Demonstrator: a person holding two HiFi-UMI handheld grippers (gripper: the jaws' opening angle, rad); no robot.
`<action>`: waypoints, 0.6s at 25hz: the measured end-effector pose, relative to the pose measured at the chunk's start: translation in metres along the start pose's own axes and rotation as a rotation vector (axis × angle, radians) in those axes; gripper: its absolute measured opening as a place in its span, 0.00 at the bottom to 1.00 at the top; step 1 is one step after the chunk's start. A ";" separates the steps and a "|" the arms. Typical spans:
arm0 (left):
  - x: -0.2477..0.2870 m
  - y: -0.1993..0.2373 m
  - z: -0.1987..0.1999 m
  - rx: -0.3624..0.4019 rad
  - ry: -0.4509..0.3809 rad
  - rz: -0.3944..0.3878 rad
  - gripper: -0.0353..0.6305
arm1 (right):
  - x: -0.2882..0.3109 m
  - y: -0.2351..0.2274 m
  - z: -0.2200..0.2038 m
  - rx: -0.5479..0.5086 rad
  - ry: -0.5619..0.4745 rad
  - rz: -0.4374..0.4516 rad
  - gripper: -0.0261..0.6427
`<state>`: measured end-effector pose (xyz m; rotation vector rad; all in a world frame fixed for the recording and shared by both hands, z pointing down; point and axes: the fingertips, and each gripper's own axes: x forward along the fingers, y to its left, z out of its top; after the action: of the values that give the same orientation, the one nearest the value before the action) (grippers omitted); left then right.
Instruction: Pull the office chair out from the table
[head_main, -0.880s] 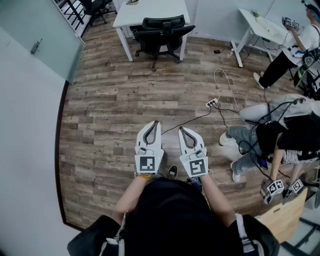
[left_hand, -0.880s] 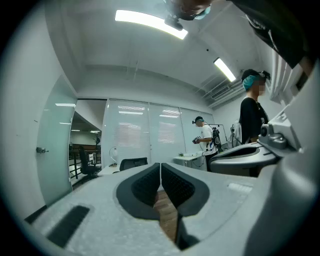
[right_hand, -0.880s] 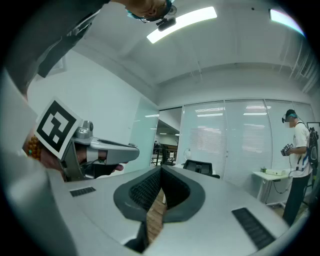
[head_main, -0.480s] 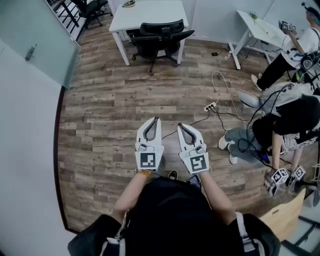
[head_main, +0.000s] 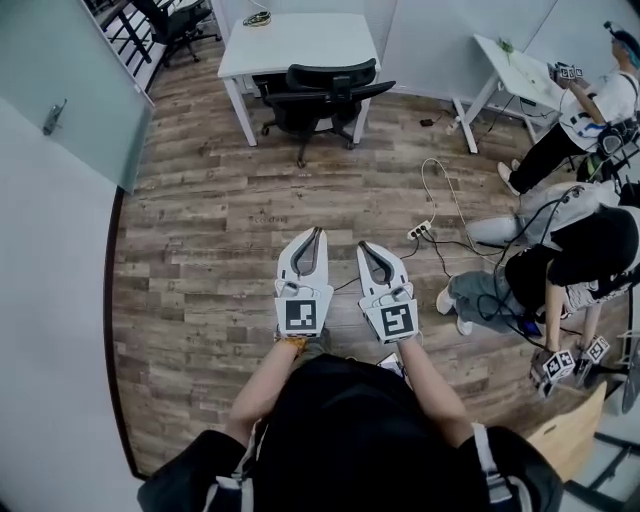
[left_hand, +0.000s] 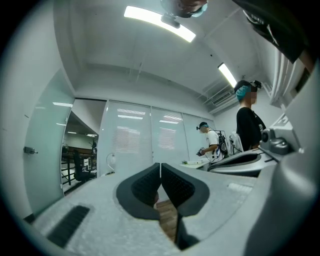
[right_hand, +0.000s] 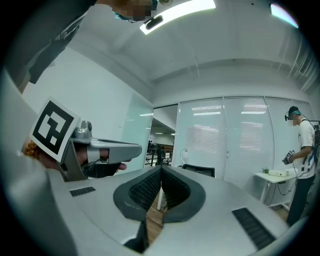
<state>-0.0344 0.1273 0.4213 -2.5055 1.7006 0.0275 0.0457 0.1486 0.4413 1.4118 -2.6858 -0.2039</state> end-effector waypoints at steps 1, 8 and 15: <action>0.005 0.007 0.001 0.010 -0.007 -0.002 0.09 | 0.008 0.000 0.000 -0.008 0.005 -0.001 0.05; 0.031 0.049 -0.001 -0.038 -0.037 -0.013 0.09 | 0.058 0.001 0.000 -0.069 0.045 -0.011 0.05; 0.056 0.066 0.007 -0.024 -0.072 -0.026 0.09 | 0.087 -0.009 0.006 -0.093 0.054 -0.023 0.05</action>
<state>-0.0742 0.0521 0.4050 -2.5107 1.6497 0.1348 0.0031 0.0719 0.4360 1.4010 -2.5833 -0.2841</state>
